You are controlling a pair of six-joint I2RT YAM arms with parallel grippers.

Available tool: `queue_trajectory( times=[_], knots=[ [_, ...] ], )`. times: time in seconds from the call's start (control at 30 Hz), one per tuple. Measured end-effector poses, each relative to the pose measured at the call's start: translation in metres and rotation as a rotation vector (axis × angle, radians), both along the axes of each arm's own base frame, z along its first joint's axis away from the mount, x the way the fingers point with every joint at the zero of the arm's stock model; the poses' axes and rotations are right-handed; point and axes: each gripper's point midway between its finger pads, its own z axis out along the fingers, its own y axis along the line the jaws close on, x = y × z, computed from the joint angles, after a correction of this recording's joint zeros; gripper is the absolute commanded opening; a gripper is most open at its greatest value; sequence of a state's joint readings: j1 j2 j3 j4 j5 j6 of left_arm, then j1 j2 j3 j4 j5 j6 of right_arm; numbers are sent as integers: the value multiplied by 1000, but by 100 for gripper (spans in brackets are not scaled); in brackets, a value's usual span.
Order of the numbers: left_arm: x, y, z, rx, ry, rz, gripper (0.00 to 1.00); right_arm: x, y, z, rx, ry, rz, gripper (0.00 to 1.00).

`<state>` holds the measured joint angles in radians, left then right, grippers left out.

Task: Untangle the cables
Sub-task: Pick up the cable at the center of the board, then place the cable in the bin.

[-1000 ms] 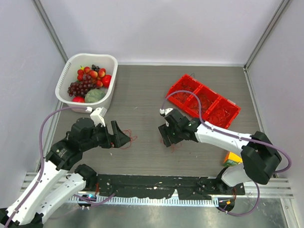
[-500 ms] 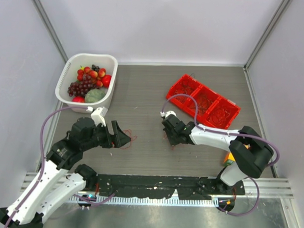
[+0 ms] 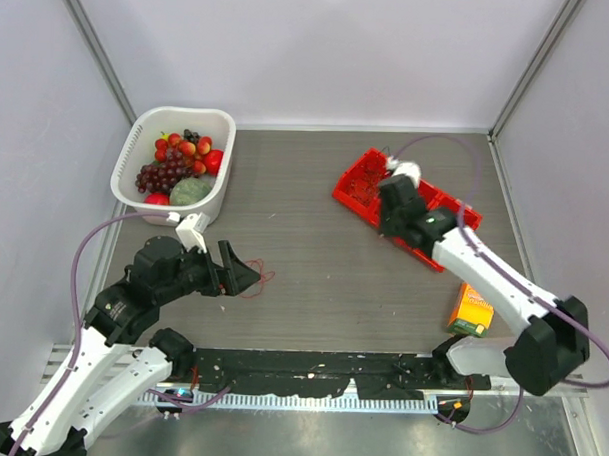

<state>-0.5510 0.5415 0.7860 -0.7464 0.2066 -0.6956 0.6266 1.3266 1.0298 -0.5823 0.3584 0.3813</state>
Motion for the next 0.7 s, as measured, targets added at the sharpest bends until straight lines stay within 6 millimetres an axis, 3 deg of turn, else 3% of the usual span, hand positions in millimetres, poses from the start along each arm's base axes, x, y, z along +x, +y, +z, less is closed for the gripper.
queue_trajectory(
  times=[0.13,0.27,0.43,0.6,0.7],
  knots=[
    [-1,0,1,-2,-3,-3,89,25,-64,50,30,-96,-201,1],
    [-2,-1,3,-8,-6,-10,89,32,-119,55,7,-89,-352,1],
    [-4,-2,3,-12,-5,-24,89,46,-159,28,7,-5,-463,1],
    [-4,-4,2,-11,2,-32,89,71,-186,-24,31,115,-535,1],
    [-4,-4,2,-8,-1,-34,89,75,-198,-60,28,199,-566,1]
  ],
)
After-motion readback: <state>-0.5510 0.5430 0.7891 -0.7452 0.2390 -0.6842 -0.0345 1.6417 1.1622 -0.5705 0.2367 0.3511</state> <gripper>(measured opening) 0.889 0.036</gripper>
